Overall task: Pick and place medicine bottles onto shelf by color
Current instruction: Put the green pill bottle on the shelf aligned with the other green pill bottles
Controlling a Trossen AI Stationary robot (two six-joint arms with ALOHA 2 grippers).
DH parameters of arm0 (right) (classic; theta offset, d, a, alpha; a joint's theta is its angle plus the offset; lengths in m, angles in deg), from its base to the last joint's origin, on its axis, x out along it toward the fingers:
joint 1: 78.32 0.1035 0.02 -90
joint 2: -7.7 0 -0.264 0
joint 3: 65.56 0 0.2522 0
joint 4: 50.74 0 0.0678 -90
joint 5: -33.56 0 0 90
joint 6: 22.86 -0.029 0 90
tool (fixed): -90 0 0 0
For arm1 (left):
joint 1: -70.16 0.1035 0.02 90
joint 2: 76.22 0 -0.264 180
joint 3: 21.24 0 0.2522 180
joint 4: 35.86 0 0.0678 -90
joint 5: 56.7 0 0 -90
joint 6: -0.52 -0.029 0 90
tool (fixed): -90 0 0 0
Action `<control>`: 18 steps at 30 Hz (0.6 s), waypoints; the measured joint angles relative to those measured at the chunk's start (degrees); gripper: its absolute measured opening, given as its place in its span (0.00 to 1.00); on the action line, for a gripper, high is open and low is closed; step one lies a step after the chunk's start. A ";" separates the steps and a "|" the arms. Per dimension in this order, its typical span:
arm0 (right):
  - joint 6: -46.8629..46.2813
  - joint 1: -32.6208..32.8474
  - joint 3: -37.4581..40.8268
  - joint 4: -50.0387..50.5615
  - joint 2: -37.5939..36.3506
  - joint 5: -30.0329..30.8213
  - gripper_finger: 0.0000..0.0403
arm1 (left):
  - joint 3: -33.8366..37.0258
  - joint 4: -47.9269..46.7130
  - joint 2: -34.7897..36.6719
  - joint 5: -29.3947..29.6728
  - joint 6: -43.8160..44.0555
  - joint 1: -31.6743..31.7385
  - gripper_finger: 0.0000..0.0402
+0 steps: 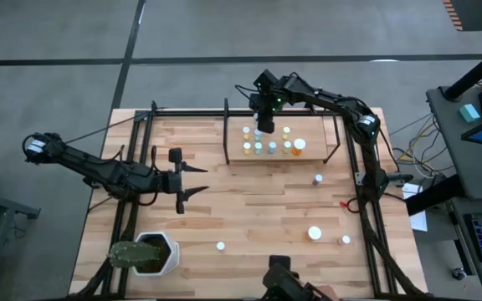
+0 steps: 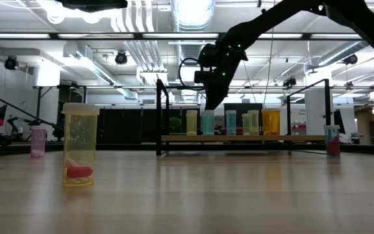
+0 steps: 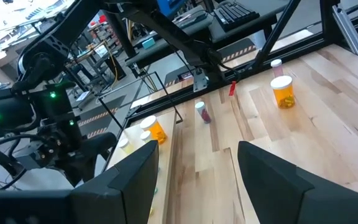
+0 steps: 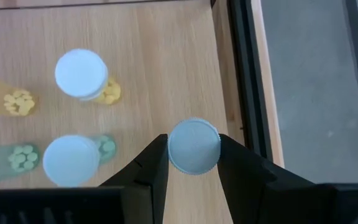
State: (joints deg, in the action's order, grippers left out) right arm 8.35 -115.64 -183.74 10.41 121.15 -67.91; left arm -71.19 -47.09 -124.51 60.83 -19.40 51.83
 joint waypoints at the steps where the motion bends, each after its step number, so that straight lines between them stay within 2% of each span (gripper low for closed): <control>1: -0.12 0.00 0.00 -0.21 0.00 0.00 0.28 | 0.00 0.00 0.00 0.00 0.00 0.00 0.51; 18: -1.37 0.17 0.48 -0.17 1.09 -0.55 0.29 | 0.00 0.01 0.02 -0.02 0.00 0.00 0.51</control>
State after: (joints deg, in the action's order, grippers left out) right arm 6.98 -115.46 -183.26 10.24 122.24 -68.45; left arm -71.19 -47.08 -124.49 60.81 -19.40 51.83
